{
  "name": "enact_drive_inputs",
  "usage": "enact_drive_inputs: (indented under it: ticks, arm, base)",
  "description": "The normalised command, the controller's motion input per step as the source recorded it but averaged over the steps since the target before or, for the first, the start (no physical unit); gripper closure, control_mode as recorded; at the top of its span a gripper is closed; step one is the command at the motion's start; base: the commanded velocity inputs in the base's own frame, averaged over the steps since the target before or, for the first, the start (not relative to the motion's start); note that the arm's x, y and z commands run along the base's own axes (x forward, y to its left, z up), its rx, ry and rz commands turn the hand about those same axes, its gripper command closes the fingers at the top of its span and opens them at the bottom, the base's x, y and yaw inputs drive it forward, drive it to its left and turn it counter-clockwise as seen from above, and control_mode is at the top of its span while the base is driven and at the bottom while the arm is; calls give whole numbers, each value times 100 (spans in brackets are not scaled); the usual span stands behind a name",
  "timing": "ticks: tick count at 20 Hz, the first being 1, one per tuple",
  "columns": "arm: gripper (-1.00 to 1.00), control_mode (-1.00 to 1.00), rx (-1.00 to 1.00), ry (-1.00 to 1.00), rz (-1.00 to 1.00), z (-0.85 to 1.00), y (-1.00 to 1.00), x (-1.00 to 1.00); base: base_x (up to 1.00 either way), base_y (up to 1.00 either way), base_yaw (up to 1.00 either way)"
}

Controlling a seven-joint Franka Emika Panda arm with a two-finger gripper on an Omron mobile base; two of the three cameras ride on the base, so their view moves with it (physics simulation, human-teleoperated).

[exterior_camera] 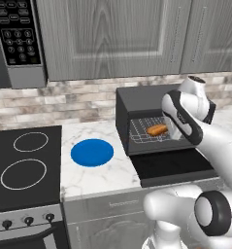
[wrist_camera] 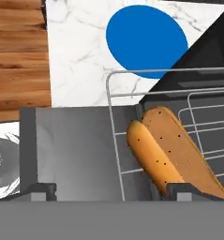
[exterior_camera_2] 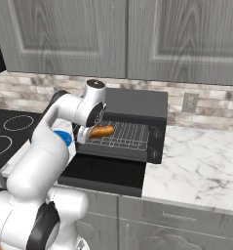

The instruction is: Open the toaster oven door. Place the hotdog bun on the top rack in the toaster oven and place the steak on the bottom rack.

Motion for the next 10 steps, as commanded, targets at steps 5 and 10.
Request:
enact_drive_inputs:
  ticks: [5,10]
  arm:
    - [-100,-100,-9,0,25,-4,-17,-100]
    - [-100,-100,-16,0,50,-14,-17,-36]
  base:
    - [0,0,0]
    - [0,0,0]
